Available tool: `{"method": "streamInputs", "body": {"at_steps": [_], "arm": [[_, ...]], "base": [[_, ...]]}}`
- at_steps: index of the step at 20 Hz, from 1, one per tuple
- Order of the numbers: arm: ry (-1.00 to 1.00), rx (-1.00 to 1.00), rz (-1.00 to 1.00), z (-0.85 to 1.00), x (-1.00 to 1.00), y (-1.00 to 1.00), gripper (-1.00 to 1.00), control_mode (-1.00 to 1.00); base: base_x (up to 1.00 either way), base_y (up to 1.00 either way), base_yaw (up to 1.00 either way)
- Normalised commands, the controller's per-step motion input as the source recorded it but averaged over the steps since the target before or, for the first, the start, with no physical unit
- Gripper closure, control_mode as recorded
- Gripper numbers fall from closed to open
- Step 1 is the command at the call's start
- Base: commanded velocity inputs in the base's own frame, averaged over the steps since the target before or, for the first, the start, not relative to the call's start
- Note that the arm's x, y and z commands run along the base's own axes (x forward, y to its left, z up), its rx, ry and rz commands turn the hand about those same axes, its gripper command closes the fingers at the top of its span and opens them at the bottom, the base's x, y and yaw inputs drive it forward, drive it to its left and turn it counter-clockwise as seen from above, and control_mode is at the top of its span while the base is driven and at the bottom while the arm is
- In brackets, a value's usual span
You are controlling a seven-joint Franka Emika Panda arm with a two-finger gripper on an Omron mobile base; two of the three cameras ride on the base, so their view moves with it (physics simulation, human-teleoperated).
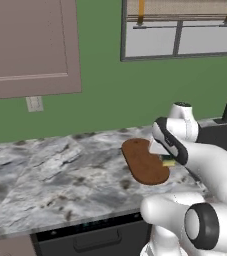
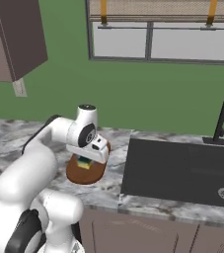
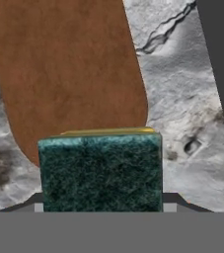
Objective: Pick up the sponge from the counter and clean the cutting board by briefly scrubbing or pressing down on the cutting board. Once finished, release the sponge.
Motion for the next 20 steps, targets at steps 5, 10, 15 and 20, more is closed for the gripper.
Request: {"method": "streamInputs", "body": {"at_steps": [5,10,15,20], "arm": [[0.0,0.0,0.0,-0.53,0.23,0.0,1.0,-1.0],[0.0,0.0,0.0,-0.28,0.19,0.0,1.0,-1.0],[0.0,0.0,0.0,-0.12,0.22,0.0,1.0,-1.0],[0.0,0.0,0.0,-0.42,0.01,0.0,1.0,-1.0]], "base": [[0.0,0.0,0.0],[0.0,0.0,0.0],[0.0,0.0,0.0],[0.0,0.0,0.0]]}}
